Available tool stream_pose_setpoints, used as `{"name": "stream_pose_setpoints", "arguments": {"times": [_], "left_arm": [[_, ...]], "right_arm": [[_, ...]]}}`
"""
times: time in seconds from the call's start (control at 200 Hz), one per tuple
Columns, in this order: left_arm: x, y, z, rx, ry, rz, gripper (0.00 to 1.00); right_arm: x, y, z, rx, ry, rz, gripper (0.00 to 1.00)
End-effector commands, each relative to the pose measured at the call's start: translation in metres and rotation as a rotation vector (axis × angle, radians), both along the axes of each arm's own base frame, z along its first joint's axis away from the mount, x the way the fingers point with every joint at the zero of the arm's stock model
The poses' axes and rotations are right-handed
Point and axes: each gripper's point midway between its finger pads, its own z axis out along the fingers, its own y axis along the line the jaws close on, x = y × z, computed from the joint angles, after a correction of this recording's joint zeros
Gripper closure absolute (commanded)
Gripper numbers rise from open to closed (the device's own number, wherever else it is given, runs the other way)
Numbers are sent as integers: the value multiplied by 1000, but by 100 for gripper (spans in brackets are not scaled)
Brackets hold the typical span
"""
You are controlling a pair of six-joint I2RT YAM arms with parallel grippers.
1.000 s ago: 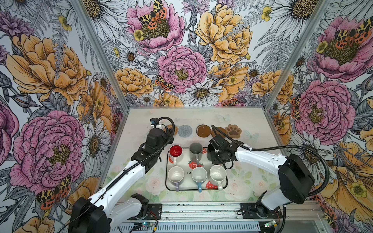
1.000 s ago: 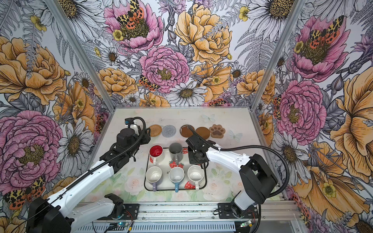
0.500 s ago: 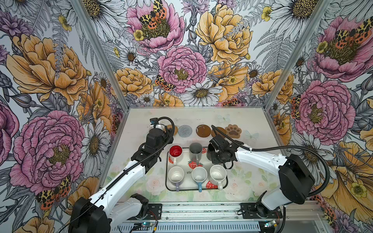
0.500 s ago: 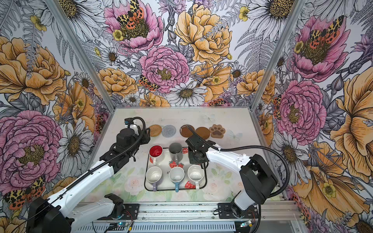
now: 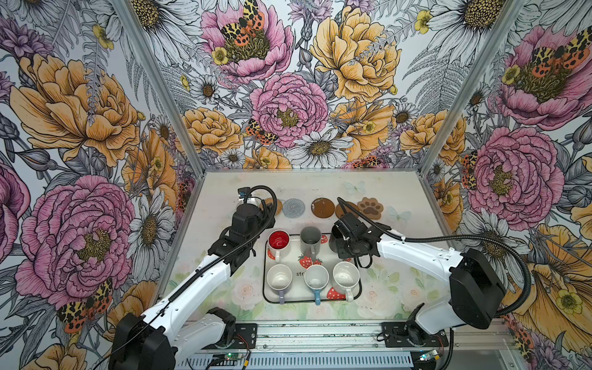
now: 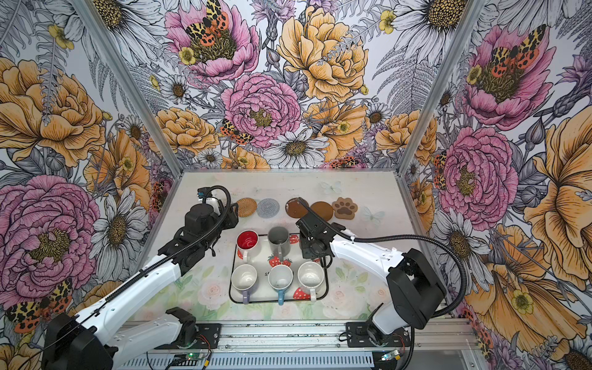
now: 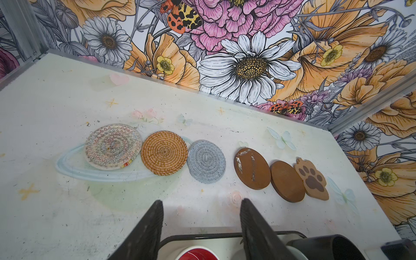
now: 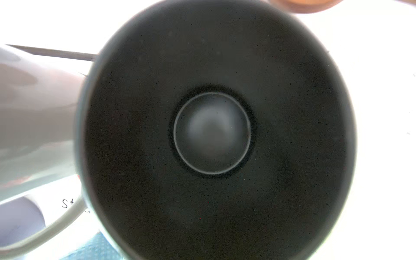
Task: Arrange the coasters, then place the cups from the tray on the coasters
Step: 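Lower the right gripper onto the black mug rim and close it, then lift the black mug with the right gripper and carry it toward the paw-print coaster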
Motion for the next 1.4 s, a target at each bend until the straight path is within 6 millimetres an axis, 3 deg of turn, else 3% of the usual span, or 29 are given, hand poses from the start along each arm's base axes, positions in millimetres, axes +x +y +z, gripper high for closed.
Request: {"name": "stream_pose_setpoints", "arguments": {"times": [0.0, 0.811, 1.396], "left_arm": [[1, 2, 0, -28, -10, 2, 44], [4, 4, -8, -23, 9, 9, 44], [11, 6, -16, -21, 30, 14, 44]], "right_arm": [[19, 6, 35, 46, -123, 2, 100], [39, -1, 64, 65, -173, 24, 100], [79, -39, 88, 79, -218, -16, 100]]}}
